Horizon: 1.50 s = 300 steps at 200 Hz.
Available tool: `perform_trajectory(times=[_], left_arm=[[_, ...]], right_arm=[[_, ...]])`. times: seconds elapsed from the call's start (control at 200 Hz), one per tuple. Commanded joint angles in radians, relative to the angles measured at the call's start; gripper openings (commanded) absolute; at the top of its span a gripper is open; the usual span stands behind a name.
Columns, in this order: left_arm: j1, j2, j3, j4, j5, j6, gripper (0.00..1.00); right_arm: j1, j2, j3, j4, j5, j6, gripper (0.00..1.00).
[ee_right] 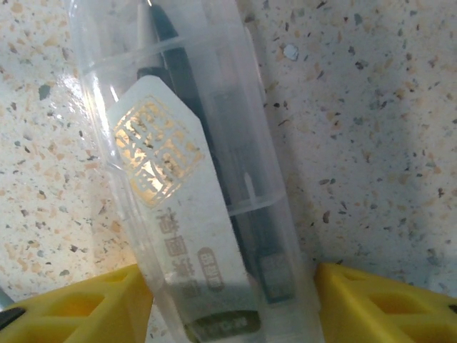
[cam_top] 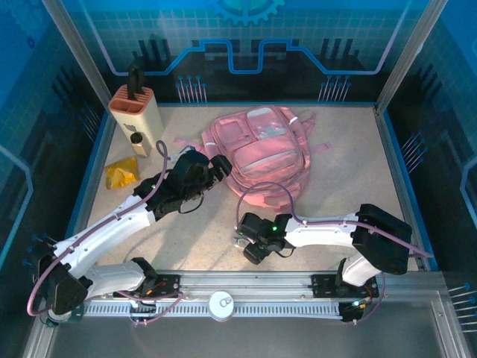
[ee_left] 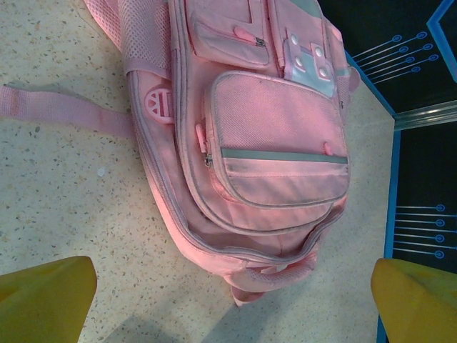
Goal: Pack the student bag
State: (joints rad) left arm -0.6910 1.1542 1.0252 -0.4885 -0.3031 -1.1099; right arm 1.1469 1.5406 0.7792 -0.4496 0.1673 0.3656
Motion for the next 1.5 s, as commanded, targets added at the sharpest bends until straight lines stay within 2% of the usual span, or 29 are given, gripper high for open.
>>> perform_trajectory(times=[0.0, 0.34, 0.53, 0.72, 0.81, 0.921, 1.021, 1.121, 1.236, 1.346, 1.496], left_arm=[[-0.003, 0.011, -0.010, 0.003, -0.018, -0.011, 0.99], [-0.004, 0.025, 0.011, -0.004, -0.016, -0.001, 0.99], [-0.003, 0.038, 0.048, -0.021, -0.009, 0.005, 0.99], [-0.006, 0.041, 0.044, -0.011, -0.016, 0.046, 0.99], [-0.005, 0.042, 0.034, 0.037, -0.035, 0.178, 0.99], [0.008, 0.053, -0.005, 0.167, 0.051, 0.442, 0.99], [0.030, 0.097, 0.001, 0.192, 0.053, 0.596, 0.99], [0.064, 0.189, 0.047, 0.189, 0.101, 0.740, 0.99], [0.065, 0.317, 0.088, 0.234, 0.160, 0.938, 0.97], [0.061, 0.435, 0.128, 0.280, 0.199, 1.091, 0.93], [0.052, 0.559, 0.175, 0.328, 0.235, 1.248, 0.92]], right_arm=[[0.014, 0.002, 0.003, -0.021, 0.028, 0.001, 0.54], [0.007, -0.048, -0.030, -0.005, 0.039, 0.034, 0.38], [-0.035, -0.102, -0.046, 0.017, 0.017, 0.051, 0.37], [-0.110, -0.226, -0.047, -0.004, -0.017, 0.063, 0.38], [-0.178, -0.294, -0.041, -0.026, -0.054, 0.069, 0.38], [-0.268, -0.376, -0.019, -0.068, -0.091, 0.079, 0.38], [-0.359, -0.420, 0.007, -0.124, -0.124, 0.083, 0.39], [-0.455, -0.422, 0.039, -0.200, -0.136, 0.096, 0.39], [-0.549, -0.415, 0.075, -0.258, -0.122, 0.096, 0.40], [-0.654, -0.406, 0.094, -0.272, -0.170, 0.085, 0.40], [-0.738, -0.400, 0.130, -0.279, -0.199, 0.072, 0.40]])
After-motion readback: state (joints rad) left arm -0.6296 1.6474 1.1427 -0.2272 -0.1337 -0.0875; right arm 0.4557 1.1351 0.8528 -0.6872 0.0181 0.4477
